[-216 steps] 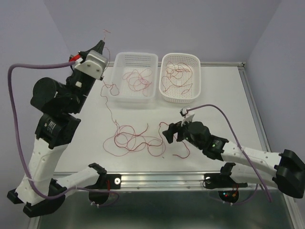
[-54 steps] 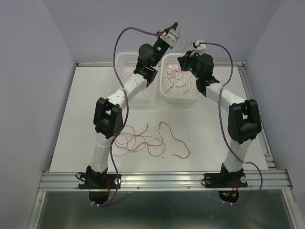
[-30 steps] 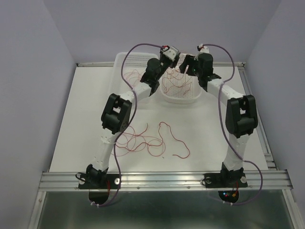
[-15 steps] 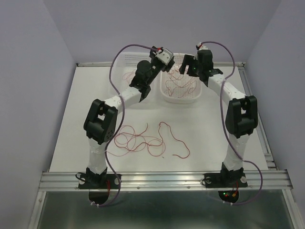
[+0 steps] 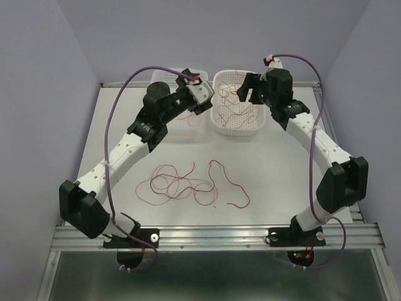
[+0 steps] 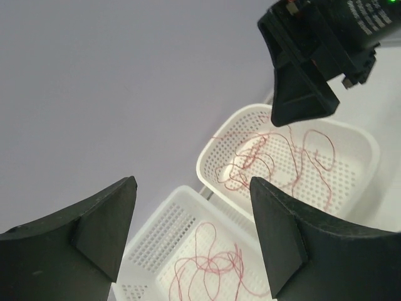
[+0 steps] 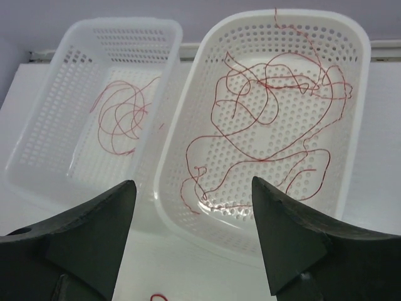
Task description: Untangle the cables
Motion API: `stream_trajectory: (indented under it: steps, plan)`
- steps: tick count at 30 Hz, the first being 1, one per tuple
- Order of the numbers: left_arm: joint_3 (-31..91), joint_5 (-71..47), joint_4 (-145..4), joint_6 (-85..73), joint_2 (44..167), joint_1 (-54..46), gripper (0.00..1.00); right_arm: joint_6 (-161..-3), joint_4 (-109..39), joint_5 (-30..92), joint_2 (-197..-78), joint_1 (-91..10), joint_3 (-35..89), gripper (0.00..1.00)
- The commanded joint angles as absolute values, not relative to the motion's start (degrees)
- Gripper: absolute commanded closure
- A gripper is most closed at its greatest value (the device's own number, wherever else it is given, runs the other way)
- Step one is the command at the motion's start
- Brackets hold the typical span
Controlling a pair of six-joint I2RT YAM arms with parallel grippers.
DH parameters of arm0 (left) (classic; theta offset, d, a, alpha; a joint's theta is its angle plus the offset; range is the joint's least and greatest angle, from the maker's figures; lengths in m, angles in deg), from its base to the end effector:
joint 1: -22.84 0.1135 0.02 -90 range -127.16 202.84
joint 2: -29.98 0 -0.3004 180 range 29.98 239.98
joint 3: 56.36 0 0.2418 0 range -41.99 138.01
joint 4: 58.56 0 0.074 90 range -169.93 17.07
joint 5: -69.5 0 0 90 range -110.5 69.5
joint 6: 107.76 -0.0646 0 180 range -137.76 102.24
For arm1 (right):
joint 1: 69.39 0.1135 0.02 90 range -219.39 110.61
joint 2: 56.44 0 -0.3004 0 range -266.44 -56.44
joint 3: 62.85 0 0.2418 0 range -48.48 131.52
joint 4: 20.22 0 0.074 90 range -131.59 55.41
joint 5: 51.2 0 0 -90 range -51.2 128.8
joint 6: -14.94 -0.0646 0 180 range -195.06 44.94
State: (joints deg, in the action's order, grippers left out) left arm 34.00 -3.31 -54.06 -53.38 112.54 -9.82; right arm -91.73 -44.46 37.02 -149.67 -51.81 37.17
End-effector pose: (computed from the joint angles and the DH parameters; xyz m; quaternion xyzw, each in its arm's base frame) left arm 0.2871 -0.2067 0.4731 0.4444 0.4480 -0.0738 0.7722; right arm 0.3895 0.1255 0.4005 -0.0156 0.8060 0.1862 0.5617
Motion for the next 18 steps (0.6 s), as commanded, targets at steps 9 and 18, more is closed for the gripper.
stream_trajectory:
  steps: [9,18]
  plan:
    - [22.79,13.07,-84.95,-60.66,105.55,-12.4,0.15,-93.95,-38.11,39.16,-128.72,-45.49,10.71,0.21]
    - [27.7,12.63,-92.43,-44.32,121.8,-13.46,0.16,-96.42,-37.93,41.96,-115.95,-44.08,0.48,0.23]
